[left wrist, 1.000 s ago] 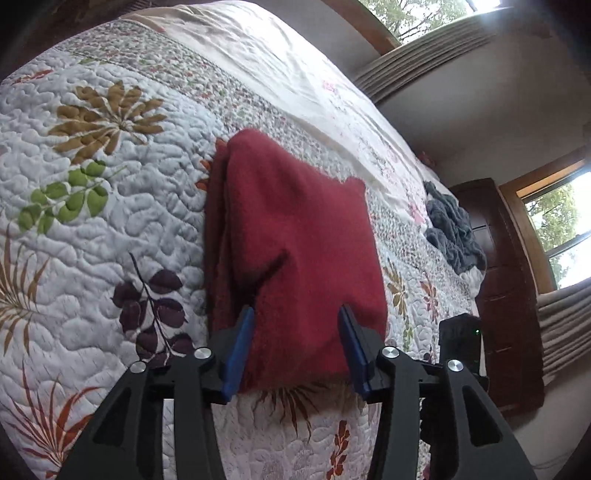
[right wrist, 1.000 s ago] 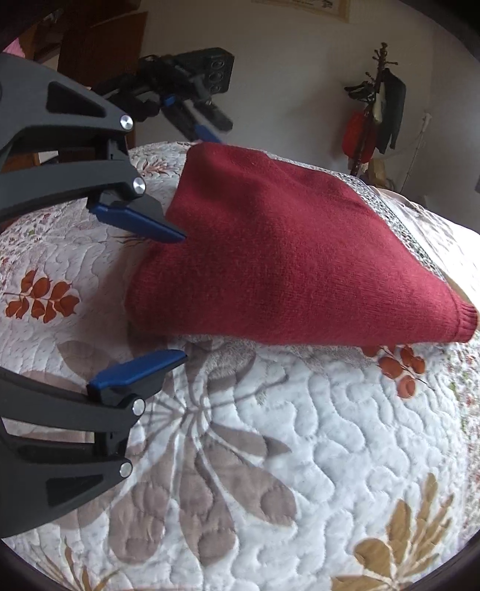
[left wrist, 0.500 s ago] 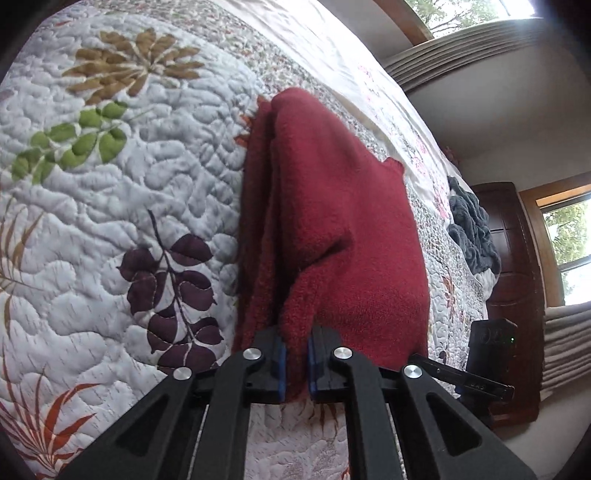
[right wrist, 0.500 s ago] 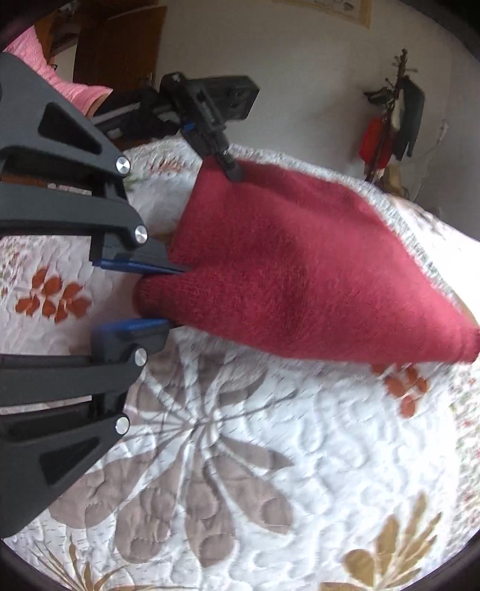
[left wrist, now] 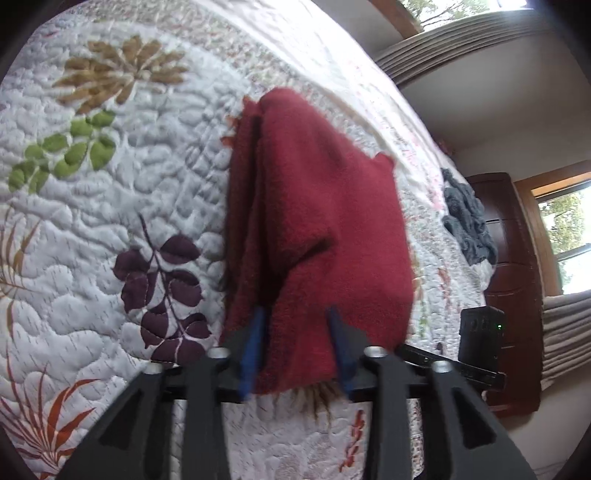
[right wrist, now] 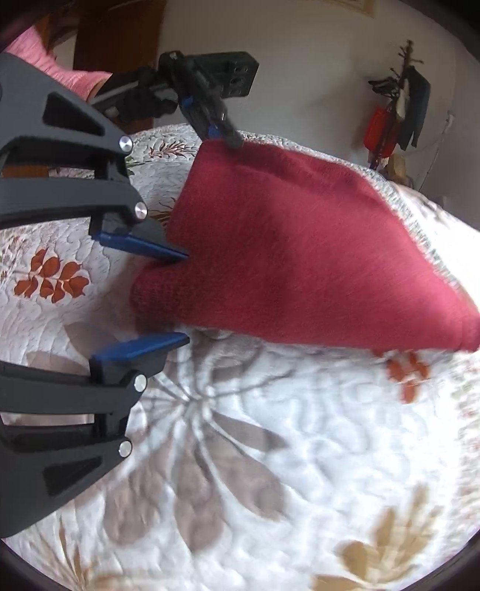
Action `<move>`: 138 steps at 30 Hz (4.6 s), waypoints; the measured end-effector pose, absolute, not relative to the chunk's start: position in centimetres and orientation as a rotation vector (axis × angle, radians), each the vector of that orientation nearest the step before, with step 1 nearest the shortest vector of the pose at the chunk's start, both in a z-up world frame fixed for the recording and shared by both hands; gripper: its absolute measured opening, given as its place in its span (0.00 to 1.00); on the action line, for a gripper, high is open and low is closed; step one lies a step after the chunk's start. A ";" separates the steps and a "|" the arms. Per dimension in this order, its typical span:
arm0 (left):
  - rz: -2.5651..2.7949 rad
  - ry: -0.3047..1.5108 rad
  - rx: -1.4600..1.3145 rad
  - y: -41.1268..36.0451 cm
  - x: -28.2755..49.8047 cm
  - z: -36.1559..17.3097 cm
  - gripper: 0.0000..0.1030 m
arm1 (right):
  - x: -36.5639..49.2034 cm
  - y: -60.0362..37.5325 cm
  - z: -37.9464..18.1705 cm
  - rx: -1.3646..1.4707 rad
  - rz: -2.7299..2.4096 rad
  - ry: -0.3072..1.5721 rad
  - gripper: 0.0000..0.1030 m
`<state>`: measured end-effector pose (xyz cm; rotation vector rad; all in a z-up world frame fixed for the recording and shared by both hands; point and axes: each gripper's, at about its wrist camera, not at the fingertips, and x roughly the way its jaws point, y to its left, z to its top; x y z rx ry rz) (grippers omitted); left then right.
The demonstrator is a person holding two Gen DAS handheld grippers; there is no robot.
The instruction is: Fold small clothes
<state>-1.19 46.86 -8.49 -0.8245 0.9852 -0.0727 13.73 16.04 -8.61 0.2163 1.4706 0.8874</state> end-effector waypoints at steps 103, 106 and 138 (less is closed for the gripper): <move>-0.204 1.082 -0.435 21.0 -9.8 -9.3 0.62 | -3.0 -8.5 -12.4 0.455 0.805 1.500 0.43; -0.164 1.141 -0.468 21.5 -9.7 -11.3 0.56 | -3.5 -8.6 -11.1 0.461 0.827 1.474 0.24; -0.009 1.114 -0.378 20.1 -15.4 -7.0 0.62 | -9.8 -10.4 -5.8 0.181 0.449 1.372 0.85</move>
